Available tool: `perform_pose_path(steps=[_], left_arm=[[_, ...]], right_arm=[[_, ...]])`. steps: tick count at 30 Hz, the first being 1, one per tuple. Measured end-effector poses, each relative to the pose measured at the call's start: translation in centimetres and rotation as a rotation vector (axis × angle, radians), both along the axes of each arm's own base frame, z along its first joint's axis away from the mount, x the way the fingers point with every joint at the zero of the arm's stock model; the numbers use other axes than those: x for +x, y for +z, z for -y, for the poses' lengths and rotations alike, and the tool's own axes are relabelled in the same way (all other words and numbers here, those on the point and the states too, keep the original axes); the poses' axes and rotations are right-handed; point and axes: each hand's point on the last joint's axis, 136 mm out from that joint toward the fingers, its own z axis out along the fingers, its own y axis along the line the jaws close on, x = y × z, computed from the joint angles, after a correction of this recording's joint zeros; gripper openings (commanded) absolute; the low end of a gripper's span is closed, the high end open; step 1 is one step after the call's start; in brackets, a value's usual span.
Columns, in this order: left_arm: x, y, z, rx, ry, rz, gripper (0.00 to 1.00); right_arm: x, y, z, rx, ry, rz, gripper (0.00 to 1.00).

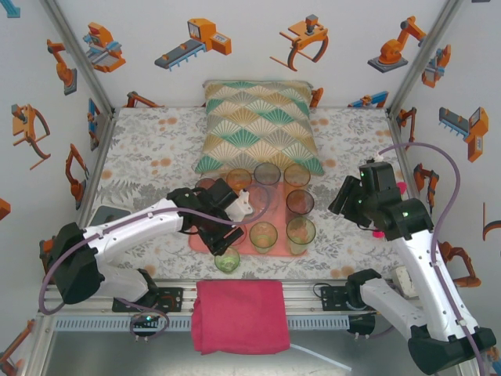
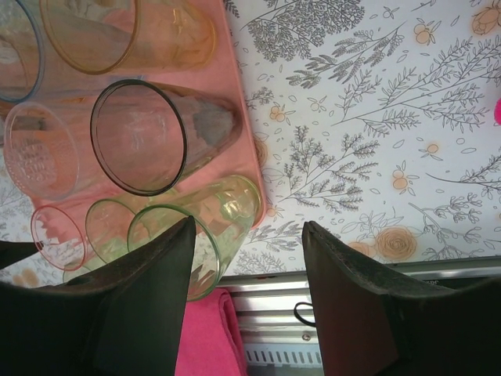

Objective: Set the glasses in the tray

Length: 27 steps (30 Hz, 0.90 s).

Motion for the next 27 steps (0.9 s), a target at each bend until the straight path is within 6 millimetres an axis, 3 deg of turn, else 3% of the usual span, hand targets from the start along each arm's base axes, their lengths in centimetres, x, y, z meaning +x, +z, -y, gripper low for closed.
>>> perform_pose_path(steps=[13,27], left_arm=[[-0.5,-1.3,-0.5,0.007,0.017,-0.01,0.5],[-0.8,-1.2,-0.2,-0.01,0.012,-0.004,0.43]], right_arm=[[-0.2,-0.1,0.1,-0.004,-0.002,-0.008,0.54],[-0.5,0.3,0.5,-0.008,-0.016,0.015,0.54]])
